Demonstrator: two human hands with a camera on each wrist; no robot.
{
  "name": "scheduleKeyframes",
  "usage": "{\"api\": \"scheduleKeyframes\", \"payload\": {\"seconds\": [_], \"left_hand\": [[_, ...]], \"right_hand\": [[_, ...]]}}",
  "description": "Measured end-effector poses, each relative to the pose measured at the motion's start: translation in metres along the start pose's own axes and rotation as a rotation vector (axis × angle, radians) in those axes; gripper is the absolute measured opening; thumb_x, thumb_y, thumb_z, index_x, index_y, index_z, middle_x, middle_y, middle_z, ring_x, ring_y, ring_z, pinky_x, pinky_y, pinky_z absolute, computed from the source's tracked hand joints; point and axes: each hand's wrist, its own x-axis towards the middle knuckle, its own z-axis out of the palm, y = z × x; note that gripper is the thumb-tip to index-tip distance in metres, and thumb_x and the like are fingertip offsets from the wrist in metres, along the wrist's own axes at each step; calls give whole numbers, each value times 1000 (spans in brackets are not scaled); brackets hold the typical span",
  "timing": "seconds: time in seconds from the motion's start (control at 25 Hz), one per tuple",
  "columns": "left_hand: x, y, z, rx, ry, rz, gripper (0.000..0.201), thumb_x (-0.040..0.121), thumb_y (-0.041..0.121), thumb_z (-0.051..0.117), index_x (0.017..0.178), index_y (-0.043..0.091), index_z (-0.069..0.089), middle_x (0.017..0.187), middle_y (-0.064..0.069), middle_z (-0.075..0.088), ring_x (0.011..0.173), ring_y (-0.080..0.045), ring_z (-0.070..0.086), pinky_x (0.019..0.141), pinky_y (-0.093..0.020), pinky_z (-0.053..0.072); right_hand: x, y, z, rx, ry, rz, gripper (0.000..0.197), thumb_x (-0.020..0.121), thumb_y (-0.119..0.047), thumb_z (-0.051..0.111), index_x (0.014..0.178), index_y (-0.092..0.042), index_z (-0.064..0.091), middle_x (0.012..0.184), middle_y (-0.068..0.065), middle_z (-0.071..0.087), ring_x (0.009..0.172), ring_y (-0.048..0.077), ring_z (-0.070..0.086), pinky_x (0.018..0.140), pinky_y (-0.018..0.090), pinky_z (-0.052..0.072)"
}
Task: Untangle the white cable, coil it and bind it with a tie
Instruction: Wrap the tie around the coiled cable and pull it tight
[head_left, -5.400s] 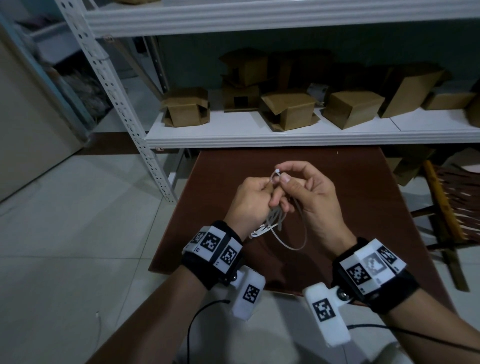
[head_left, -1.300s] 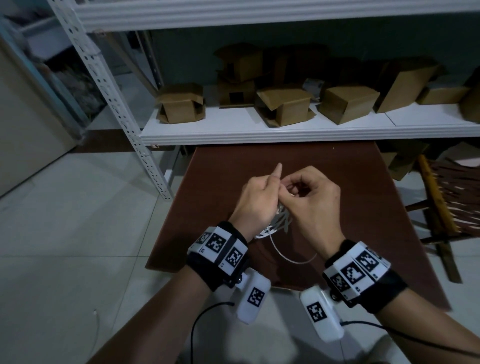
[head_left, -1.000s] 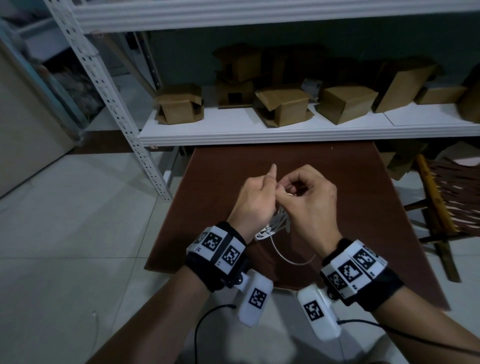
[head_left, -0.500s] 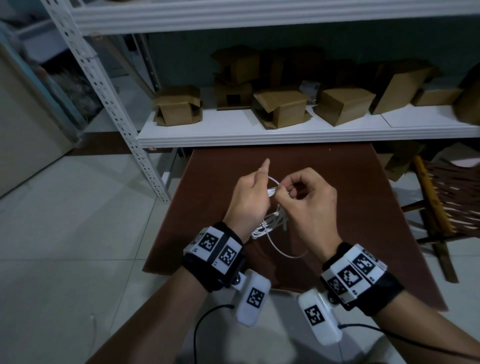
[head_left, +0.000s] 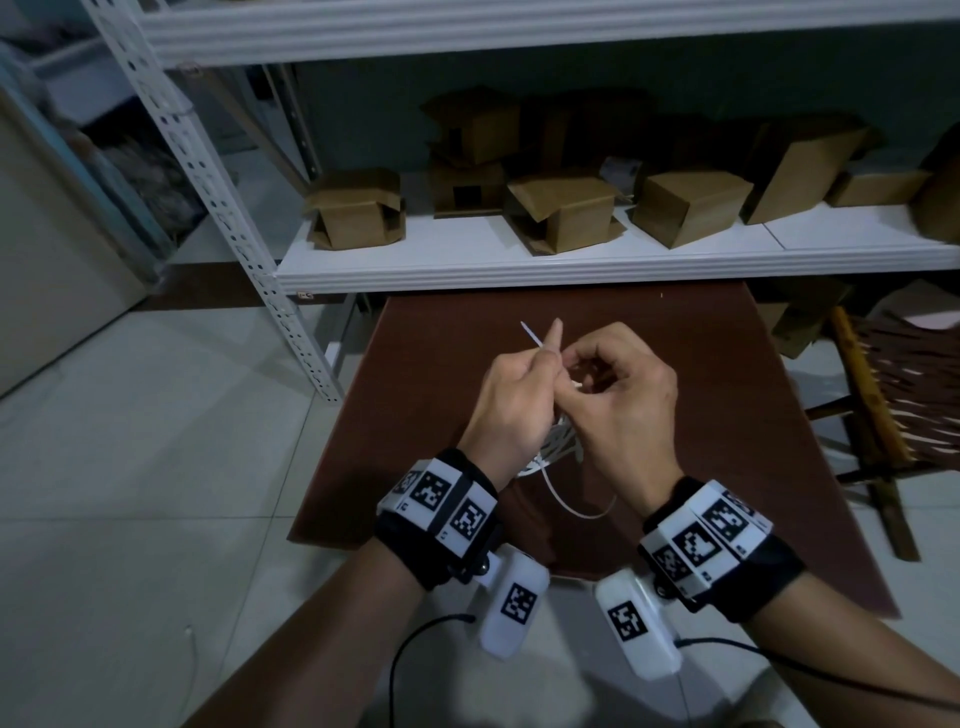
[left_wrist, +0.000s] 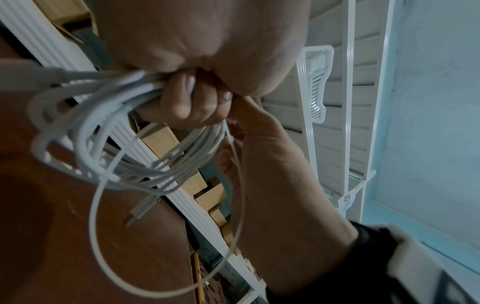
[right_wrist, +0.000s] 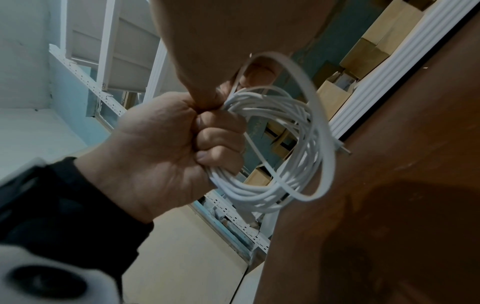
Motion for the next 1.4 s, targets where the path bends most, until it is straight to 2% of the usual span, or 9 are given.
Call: {"api": "scheduleKeyframes", "payload": {"seconds": [0.08,0.16,0.28,0.56,0.68,0.84,1.04,1.16,1.4], "left_hand": [[4,-2,-1,17,32,6,35,110,17,38,123,12,70,55,20,59,62,4,55,77,-20,52],[9,-1,-5,45,62,-24,40,110,22,39,145,22,59,46,18,46,47,2,45,54,-18,43],[9,3,-8,34,78,-50,43,111,25,39,151,23,53,55,9,65,37,0,42,41,-16,34],[0,5,4,-93,-25,-138,35,108,43,49,109,21,75,67,4,68,38,2,50,39,-12,35],[0,1,5,-79,-45,-94,40,112,32,41,145,22,61,83,13,69,53,9,62,52,-7,45],[-1,-1,5,-15,-49,-12,44,113,22,34,155,16,46,101,29,58,90,27,59,81,2,41],[4,7,-4,-44,51,-52,44,113,34,34,154,28,50,117,-1,76,104,-1,71,92,-24,57],[-2,17,-6,-86,21,-207,42,111,47,33,149,43,52,67,4,74,41,-5,57,41,-22,42],[-10,20,2,-138,-71,-222,39,111,44,42,105,15,66,41,8,54,30,1,36,33,-16,26]], "right_hand": [[-1,-2,0,-9,-1,-10,13,77,-7,80,74,-14,69,79,-3,64,68,15,61,60,40,51],[-3,-3,1,-9,6,-22,16,75,-4,79,72,-14,67,78,-3,64,67,16,61,60,40,50],[-3,-4,1,0,15,-35,16,74,-1,78,71,-13,67,78,-3,64,66,16,60,59,36,49],[-7,2,0,2,28,-13,14,82,-7,81,78,-15,71,80,-4,65,67,17,60,60,40,51],[-8,3,1,11,35,-9,12,85,-9,81,80,-14,72,82,-4,66,68,17,60,60,40,50],[-8,1,2,21,23,-23,12,84,-8,82,80,-13,73,84,-3,67,72,17,63,62,40,51],[-8,-6,2,29,21,-73,17,77,1,79,73,-11,67,81,-1,64,68,19,60,60,41,48],[-9,-6,2,36,23,-48,17,77,2,78,73,-12,67,81,-1,64,67,19,60,60,41,49],[-6,-1,-2,12,60,-34,13,83,-7,80,78,-13,70,83,-2,66,67,18,61,60,40,50]]}}
